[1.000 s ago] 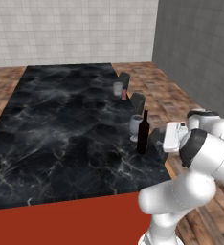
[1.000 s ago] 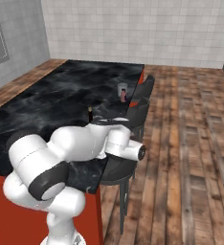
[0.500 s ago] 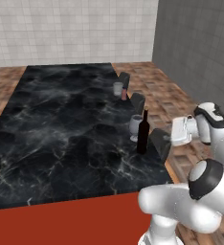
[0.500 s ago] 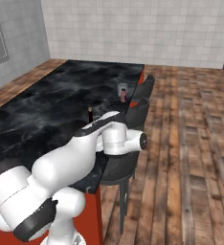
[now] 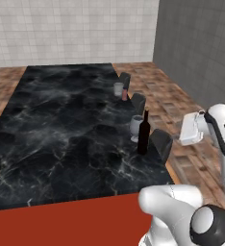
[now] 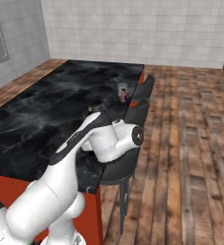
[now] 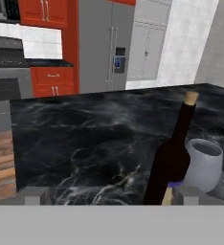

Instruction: There is a wine glass and glass cup on the dining counter. Place the wine bottle next to the wine glass and the juice bottle next to the glass cup.

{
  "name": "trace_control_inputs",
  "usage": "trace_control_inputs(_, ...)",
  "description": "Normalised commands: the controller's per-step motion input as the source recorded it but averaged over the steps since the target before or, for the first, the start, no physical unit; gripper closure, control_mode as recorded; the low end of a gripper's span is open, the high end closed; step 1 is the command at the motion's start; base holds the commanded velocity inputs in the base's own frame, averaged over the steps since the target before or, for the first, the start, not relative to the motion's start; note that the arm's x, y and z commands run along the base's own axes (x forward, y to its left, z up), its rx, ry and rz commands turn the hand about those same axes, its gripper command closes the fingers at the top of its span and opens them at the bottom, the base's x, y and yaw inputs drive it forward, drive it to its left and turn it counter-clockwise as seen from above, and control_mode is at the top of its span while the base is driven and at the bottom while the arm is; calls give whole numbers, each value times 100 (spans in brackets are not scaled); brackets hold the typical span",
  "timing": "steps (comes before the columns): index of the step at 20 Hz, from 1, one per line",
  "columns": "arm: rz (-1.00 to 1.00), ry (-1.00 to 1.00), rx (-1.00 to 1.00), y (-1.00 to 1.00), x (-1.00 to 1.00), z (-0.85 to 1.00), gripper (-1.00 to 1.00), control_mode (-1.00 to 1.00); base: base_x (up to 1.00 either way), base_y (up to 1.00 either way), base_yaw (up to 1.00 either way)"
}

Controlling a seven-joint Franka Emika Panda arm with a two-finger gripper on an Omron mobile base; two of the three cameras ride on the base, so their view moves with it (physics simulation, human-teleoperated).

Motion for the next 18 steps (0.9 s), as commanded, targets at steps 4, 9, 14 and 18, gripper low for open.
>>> trace_control_inputs(4, -17, 3, -10, 5, -47, 45, -100, -100, 0, 0, 0)
trace_control_inputs(9, -16, 3, -8, 1, -54, 40, -100, -100, 0, 0, 0)
trace_control_inputs(14, -15, 8, -1, 3, -59, 37, -100, -100, 0, 0, 0)
trace_control_inputs(18, -15, 9, 0, 4, -60, 37, -100, -100, 0, 0, 0)
